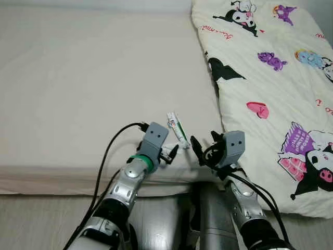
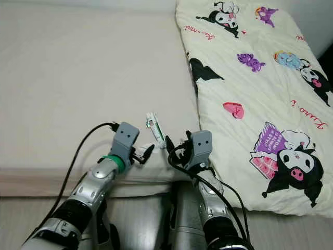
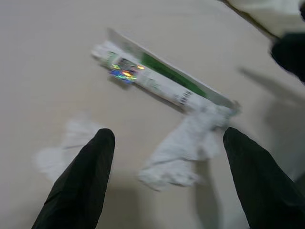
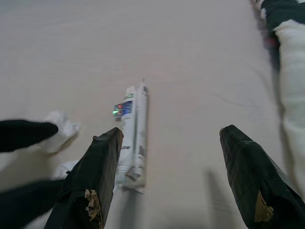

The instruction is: Clean up the room

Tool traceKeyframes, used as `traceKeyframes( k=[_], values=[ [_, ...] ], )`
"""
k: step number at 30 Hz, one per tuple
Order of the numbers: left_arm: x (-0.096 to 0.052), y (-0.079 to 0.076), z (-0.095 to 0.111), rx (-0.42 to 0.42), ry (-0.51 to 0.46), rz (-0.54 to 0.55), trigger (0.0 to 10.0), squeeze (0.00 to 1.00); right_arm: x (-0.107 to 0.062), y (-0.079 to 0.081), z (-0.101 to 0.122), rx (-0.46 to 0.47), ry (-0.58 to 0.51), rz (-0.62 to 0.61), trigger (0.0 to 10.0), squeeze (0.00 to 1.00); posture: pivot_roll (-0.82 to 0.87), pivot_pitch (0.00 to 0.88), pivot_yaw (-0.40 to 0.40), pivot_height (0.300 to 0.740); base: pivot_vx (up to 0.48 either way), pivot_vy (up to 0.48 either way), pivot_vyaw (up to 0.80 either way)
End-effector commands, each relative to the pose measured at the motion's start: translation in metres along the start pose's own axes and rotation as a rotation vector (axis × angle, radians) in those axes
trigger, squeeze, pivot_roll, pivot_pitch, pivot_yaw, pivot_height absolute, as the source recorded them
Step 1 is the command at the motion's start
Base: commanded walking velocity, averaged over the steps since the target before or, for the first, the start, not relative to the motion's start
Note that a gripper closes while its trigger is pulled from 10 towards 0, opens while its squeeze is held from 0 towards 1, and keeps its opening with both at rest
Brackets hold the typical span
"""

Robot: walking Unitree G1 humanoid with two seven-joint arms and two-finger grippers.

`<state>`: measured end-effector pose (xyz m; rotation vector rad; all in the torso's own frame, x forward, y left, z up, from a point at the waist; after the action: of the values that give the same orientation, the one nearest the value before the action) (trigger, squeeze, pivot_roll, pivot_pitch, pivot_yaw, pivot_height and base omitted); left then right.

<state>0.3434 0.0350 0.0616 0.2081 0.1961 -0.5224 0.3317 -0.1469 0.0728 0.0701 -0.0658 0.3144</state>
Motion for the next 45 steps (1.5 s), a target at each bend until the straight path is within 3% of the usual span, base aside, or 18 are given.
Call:
traceKeyframes(
  k=[1,6,8,11,12,13,16,17,22,24,28,36,40,41,42,43,44,45],
  values=[
    [0.001,-0.008,-0.007,0.031,0.034,-0.009,10.0,1.0,-0.004,-0.011,0.001,0.003,0.0,-0.034,10.0,0.0,-0.01,0.151,0.01,0.555,0.0,0.0,0.0],
    [0.004,-0.013,-0.006,0.053,0.037,0.033,10.0,1.0,-0.007,-0.03,0.011,-0.018,-0.027,-0.084,10.0,0.0,-0.03,0.157,0.016,0.555,0.0,0.0,0.0],
    [0.012,-0.009,0.005,0.099,0.011,0.138,10.0,1.0,-0.006,-0.042,0.023,-0.038,-0.056,-0.114,10.0,0.0,-0.05,0.166,0.019,0.555,0.0,0.0,0.0],
    [0.014,-0.009,0.007,0.106,0.009,0.152,10.0,1.0,-0.006,-0.043,0.025,-0.04,-0.06,-0.116,10.0,0.0,-0.06,0.17,0.021,0.555,0.0,0.0,0.0],
    [0.015,-0.006,0.009,0.115,0.01,0.173,10.0,0.88,-0.007,-0.043,0.026,-0.039,-0.064,-0.117,10.0,0.0,-0.07,0.175,0.022,0.555,0.0,0.0,0.0],
    [0.015,-0.002,0.009,0.128,0.019,0.2,10.0,0.22,-0.008,-0.042,0.026,-0.039,-0.066,-0.116,10.0,0.0,-0.07,0.177,0.022,0.555,0.0,0.0,0.0],
    [0.015,0.0,0.009,0.138,0.025,0.22,10.0,0.22,-0.008,-0.041,0.026,-0.039,-0.067,-0.115,10.0,0.0,-0.07,0.182,0.022,0.555,0.0,0.0,0.0],
    [0.015,0.003,0.006,0.166,0.049,0.234,10.0,0.0,-0.01,-0.039,0.024,-0.036,-0.065,-0.114,10.0,0.0,-0.07,0.187,0.021,0.555,0.0,0.0,0.0],
    [0.014,0.003,-0.005,0.196,0.107,0.221,10.0,0.0,-0.013,-0.037,0.022,-0.029,-0.06,-0.112,10.0,0.0,-0.07,0.196,0.025,0.555,0.0,0.0,0.0],
    [0.011,-0.001,-0.021,0.152,0.196,0.17,10.0,0.0,-0.015,-0.036,0.02,-0.025,-0.055,-0.113,10.0,0.0,-0.07,0.205,0.027,0.555,0.0,0.0,0.0],
    [0.009,0.0,-0.026,0.14,0.219,0.171,10.0,0.0,-0.016,-0.036,0.019,-0.022,-0.052,-0.115,10.0,0.0,-0.07,0.205,0.027,0.555,0.0,0.0,0.0],
    [0.004,0.021,-0.038,0.216,0.299,0.335,10.0,0.0,-0.015,-0.035,0.02,-0.014,-0.044,-0.115,10.0,0.0,-0.07,0.21,0.02,0.555,0.0,0.0,0.0],
    [0.002,0.026,-0.041,0.214,0.324,0.358,10.0,0.0,-0.015,-0.035,0.02,-0.014,-0.044,-0.116,10.0,0.0,-0.07,0.21,0.02,0.555,0.0,0.0,0.0],
    [0.001,0.027,-0.043,0.202,0.337,0.363,4.4,0.0,-0.015,-0.035,0.02,-0.012,-0.044,-0.118,10.0,0.0,-0.07,0.21,0.02,0.555,0.0,0.0,0.0],
    [0.001,0.027,-0.043,0.202,0.337,0.363,4.4,0.0,-0.015,-0.035,0.02,-0.012,-0.044,-0.118,10.0,0.0,-0.07,0.21,0.02,0.555,0.0,0.0,0.0],
    [0.001,0.028,-0.044,0.186,0.343,0.363,1.2,0.0,-0.016,-0.036,0.02,-0.008,-0.045,-0.121,10.0,0.0,-0.07,0.21,0.02,0.555,0.0,0.0,0.0],
    [0.001,0.028,-0.044,0.186,0.343,0.363,1.2,0.0,-0.016,-0.036,0.02,-0.008,-0.045,-0.121,10.0,0.0,-0.07,0.21,0.02,0.555,0.0,0.0,0.0],
    [0.0,0.028,-0.045,0.171,0.348,0.367,0.0,0.0,-0.017,-0.036,0.02,-0.004,-0.045,-0.125,10.0,0.0,-0.07,0.21,0.02,0.555,0.0,0.0,0.0]
  ],
)
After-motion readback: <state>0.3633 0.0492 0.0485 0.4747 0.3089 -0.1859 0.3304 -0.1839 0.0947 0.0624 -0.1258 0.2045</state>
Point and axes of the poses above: a point about 5 cm out from each wrist's last joint towards the gripper, its own x axis pointing out of the wrist towards the gripper, its own z axis along the axis of the wrist's last joint, y = z × x, the point moved 3 cm from there along x, pointing out of the wrist towards the gripper, and after that the axes turned 2 degrees about x, right-handed, at the moved point
